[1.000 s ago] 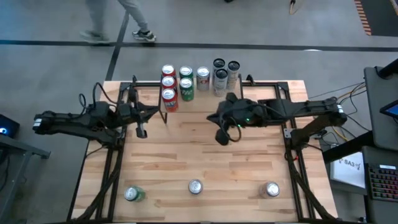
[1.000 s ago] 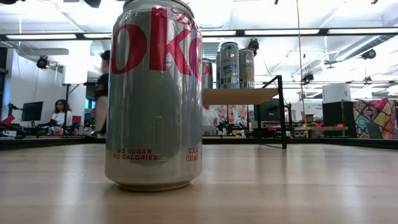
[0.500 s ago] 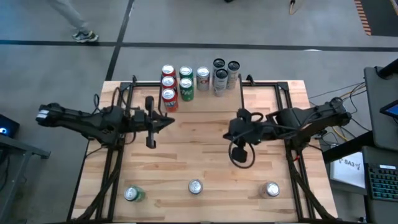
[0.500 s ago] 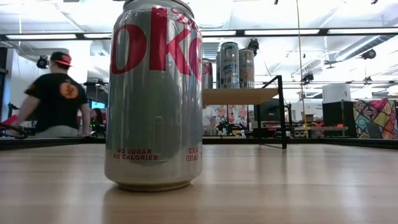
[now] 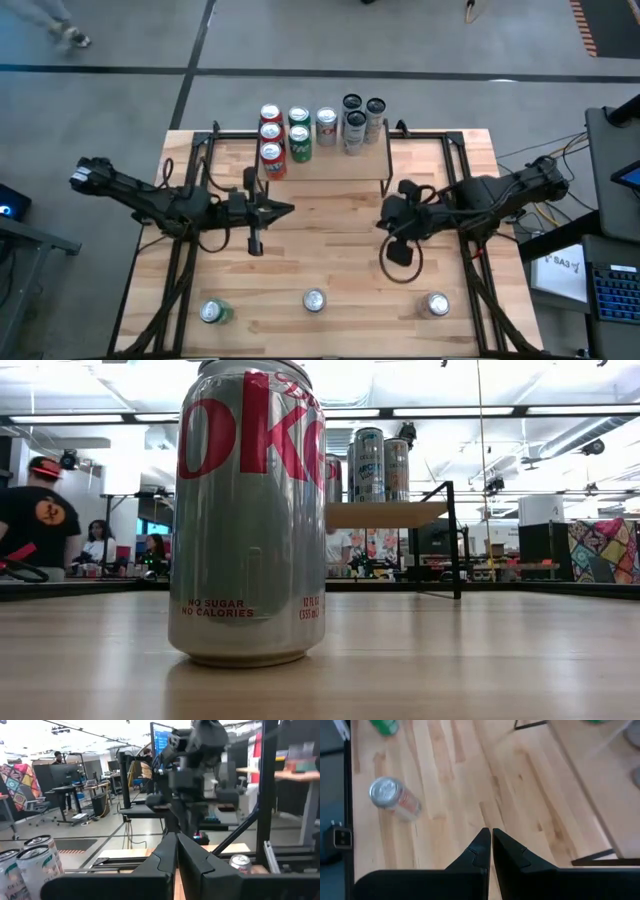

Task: Place canned beverage on shelf
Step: Adjust the soda cans on the shelf

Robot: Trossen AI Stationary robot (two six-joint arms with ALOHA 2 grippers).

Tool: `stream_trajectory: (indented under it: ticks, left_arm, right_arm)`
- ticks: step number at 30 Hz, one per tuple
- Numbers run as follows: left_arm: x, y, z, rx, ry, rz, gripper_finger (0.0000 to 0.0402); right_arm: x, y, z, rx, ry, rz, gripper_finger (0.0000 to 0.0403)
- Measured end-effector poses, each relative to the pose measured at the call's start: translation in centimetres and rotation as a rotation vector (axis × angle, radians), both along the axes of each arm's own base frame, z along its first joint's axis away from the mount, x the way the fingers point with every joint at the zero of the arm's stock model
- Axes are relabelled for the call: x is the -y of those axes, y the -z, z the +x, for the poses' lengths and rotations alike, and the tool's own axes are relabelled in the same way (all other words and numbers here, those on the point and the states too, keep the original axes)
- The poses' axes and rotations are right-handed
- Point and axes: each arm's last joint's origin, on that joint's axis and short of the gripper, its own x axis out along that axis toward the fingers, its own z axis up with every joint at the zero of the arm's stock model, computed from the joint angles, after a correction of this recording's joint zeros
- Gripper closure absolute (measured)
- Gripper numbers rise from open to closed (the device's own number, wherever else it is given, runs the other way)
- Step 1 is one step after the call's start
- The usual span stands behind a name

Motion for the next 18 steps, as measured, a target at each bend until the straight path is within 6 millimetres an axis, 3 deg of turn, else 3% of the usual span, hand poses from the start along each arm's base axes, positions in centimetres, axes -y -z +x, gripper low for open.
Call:
stream_trajectory:
  ticks: [5,11,15,18]
  left_arm:
    - [0.3,-0.7,1.2,-0.039,-0.058,0.055,0.0402]
    - [0.1,-1.0,1.6,-0.073,-0.151,0.111,0.0402]
    - [0.0,-1.0,1.3,-0.088,-0.160,0.132,0.0402]
    - [-0.1,-0.8,1.2,-0.114,-0.162,0.149,0.0402]
  right_arm:
    - [2.7,-1.4,-0.5,0.069,0.117,-0.011,0.0394]
    - [6.8,-3.5,0.0,0.136,0.225,-0.170,0.0394]
    - [9.9,-3.7,1.0,0.104,0.117,-0.273,0.0394]
    - [12.8,-3.7,1.5,0.138,-0.040,-0.224,0.0394]
